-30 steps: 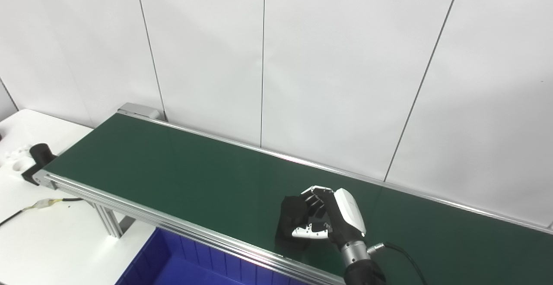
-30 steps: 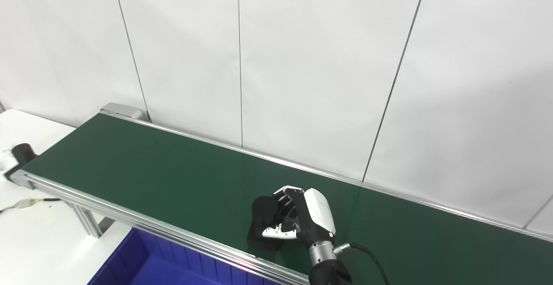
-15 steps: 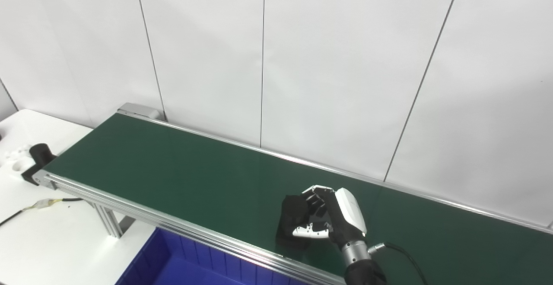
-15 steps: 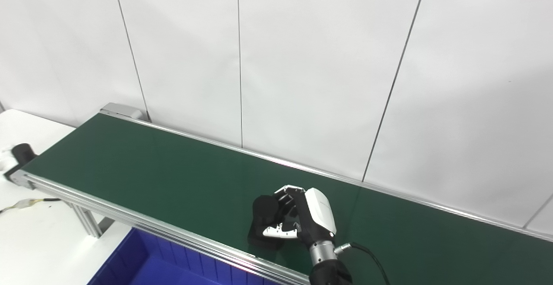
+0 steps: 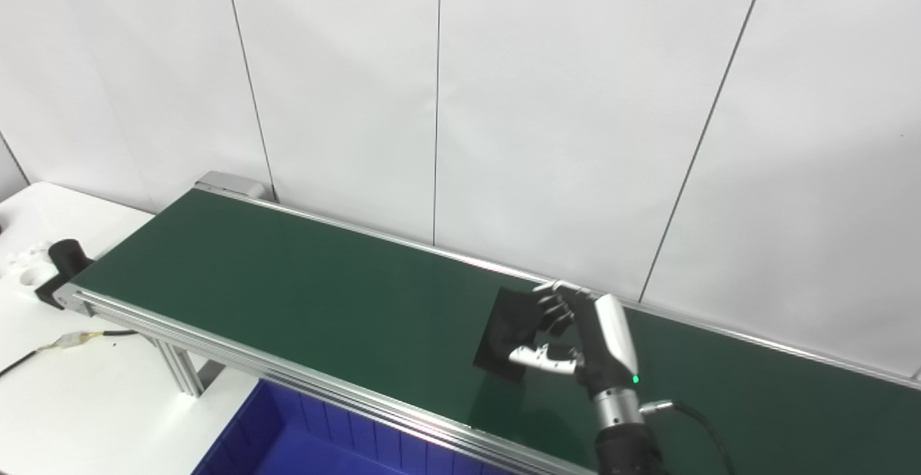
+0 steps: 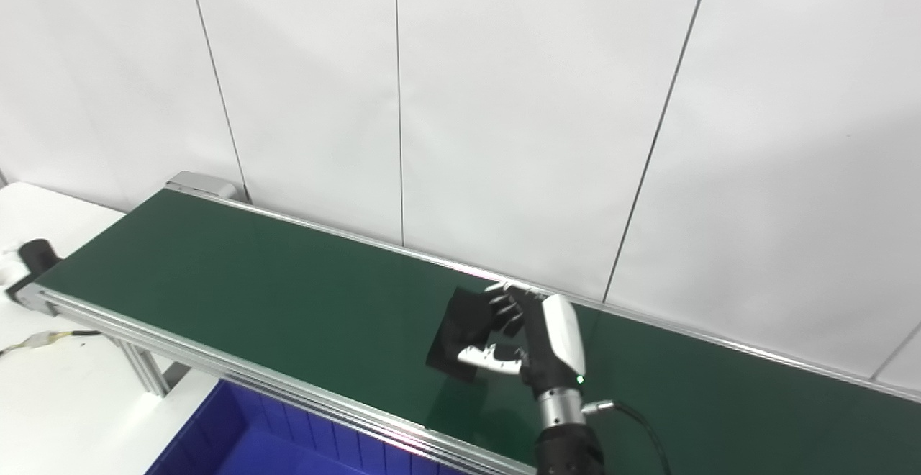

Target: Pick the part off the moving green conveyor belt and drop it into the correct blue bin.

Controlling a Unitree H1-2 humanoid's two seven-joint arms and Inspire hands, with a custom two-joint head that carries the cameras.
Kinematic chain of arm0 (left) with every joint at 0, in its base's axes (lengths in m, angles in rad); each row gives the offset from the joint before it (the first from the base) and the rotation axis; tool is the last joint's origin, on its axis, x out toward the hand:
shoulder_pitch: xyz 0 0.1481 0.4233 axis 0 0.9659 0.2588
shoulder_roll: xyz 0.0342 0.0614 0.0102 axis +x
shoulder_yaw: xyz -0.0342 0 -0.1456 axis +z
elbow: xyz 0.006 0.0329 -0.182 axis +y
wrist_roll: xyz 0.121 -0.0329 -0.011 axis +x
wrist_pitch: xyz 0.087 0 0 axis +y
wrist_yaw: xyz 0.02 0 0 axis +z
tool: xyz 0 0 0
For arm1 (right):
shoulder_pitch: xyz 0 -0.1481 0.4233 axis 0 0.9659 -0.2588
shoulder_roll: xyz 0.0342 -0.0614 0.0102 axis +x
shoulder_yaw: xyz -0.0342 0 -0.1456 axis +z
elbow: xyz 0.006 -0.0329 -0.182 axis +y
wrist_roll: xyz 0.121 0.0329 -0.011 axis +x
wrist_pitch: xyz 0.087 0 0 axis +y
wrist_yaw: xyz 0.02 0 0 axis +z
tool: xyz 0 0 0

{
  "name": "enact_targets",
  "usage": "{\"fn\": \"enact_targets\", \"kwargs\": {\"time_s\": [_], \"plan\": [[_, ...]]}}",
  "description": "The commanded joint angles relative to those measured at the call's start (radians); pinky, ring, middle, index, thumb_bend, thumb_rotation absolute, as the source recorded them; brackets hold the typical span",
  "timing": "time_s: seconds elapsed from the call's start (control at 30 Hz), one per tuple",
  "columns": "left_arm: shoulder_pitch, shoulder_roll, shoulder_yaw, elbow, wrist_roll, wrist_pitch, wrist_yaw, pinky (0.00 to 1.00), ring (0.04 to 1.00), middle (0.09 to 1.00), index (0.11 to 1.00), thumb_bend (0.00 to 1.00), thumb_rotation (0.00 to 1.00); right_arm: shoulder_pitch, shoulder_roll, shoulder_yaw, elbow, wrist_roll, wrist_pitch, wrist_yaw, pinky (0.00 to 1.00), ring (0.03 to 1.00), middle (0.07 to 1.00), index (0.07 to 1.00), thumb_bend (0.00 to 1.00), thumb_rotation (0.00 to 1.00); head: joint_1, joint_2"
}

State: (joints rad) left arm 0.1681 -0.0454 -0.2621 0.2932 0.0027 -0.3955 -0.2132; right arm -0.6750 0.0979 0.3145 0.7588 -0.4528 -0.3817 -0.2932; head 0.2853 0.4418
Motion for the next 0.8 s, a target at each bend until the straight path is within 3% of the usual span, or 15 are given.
{"fn": "enact_targets", "kwargs": {"time_s": [0.0, 0.1, 0.43, 0.77], "plan": [[-0.02, 0.004, 0.004, -0.007, -0.008, -0.047, -0.007, 0.77, 0.799, 0.815, 0.807, 1.0, 0.21, -0.012, -0.008, -0.022, -0.097, 0.035, -0.002, 0.029, 0.35, 0.43, 0.46, 0.509, 0.53, 0.0, -0.013, 0.0], [-0.029, 0.006, 0.013, 0.011, -0.022, -0.057, -0.014, 0.77, 0.794, 0.814, 0.806, 1.0, 0.2, 0.019, -0.027, -0.041, -0.208, 0.056, 0.047, 0.083, 0.37, 0.439, 0.457, 0.512, 0.53, 0.0, -0.024, -0.001], [-0.053, 0.017, 0.035, 0.038, -0.062, -0.058, -0.031, 0.81, 0.802, 0.814, 0.806, 1.0, 0.19, 0.099, -0.067, -0.081, -0.45, 0.103, 0.107, 0.18, 0.37, 0.443, 0.452, 0.516, 0.52, 0.0, -0.072, 0.008], [-0.053, 0.033, 0.061, 0.013, -0.093, -0.038, -0.047, 0.77, 0.809, 0.832, 0.83, 1.0, 0.17, 0.191, -0.118, -0.112, -0.703, 0.095, 0.198, 0.249, 0.34, 0.411, 0.446, 0.514, 0.53, 0.0, -0.156, 0.066]]}}
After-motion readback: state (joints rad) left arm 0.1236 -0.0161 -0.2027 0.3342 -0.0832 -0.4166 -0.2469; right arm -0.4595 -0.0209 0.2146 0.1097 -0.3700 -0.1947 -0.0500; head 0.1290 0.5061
